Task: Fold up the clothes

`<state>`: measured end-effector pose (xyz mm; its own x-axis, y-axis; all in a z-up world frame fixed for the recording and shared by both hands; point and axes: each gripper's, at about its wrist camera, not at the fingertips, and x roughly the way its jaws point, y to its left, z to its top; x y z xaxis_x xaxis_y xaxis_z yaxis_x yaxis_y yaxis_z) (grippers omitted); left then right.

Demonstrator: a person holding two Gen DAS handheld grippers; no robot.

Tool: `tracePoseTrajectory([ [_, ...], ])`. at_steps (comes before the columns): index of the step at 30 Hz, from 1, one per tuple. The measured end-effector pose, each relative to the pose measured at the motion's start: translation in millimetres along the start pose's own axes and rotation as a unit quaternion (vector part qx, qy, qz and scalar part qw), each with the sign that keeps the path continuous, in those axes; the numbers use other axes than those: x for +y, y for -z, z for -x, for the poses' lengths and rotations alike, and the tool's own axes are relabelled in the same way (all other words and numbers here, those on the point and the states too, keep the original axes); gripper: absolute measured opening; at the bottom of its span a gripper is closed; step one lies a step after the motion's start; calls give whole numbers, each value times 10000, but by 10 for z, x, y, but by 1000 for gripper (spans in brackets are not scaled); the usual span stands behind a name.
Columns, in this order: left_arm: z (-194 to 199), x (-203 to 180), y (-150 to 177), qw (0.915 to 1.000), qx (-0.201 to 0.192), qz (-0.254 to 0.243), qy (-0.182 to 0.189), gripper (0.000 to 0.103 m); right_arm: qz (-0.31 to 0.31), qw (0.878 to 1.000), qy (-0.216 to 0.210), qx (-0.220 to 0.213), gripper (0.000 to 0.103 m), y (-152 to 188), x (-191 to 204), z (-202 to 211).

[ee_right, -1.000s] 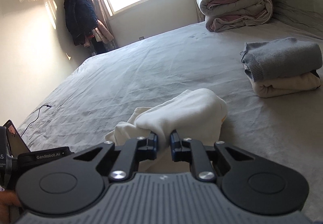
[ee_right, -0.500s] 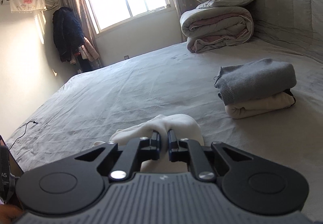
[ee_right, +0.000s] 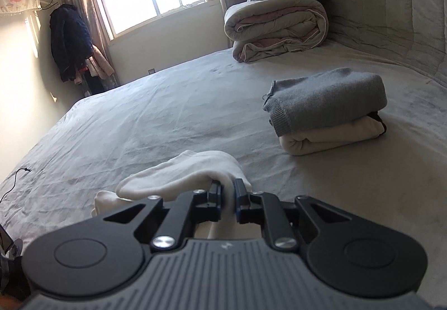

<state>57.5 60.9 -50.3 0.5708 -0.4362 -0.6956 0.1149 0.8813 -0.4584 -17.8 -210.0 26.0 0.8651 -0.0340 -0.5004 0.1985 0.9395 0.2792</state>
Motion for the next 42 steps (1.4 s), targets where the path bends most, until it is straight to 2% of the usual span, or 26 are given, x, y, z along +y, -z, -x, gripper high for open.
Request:
tracePoseTrajectory([
  [1,-1,-15,7,10000,-23,-25,30,37,-9,10000,-3,29,17,4,-1,-7],
  [3,36,-50,8,9998,-102,-66,179,37,-32,10000,4,70,30,9,-1,-14],
  [4,54,-68,9,9995,-142,-86,253,38,-51,10000,13,73,42,11,-1,-13],
  [5,73,-85,10,9992,-182,-106,328,38,-64,9999,14,77,46,13,1,-12],
  [12,175,-165,6,9964,-385,-190,738,44,127,9997,-119,165,46,41,79,-28],
  [14,213,-140,-20,9958,-408,-121,814,55,202,9993,-195,253,46,55,106,-59],
  [15,232,-127,-32,9954,-419,-87,852,59,181,9989,-289,335,45,65,113,-80],
  [17,269,-101,-58,9947,-443,-18,928,66,120,9975,-486,505,13,84,124,-122],
  [20,326,-62,-96,9934,-477,85,1042,72,-48,9935,-887,715,11,105,161,-137],
  [25,415,12,-159,9912,-543,261,1176,76,-121,9827,-1574,971,10,133,311,-94],
  [32,474,140,-241,9909,-609,504,1093,78,-142,9584,-2430,1487,10,227,529,-23],
  [42,479,296,-382,9941,-457,602,777,78,-210,9063,-3509,2347,10,385,775,20],
])
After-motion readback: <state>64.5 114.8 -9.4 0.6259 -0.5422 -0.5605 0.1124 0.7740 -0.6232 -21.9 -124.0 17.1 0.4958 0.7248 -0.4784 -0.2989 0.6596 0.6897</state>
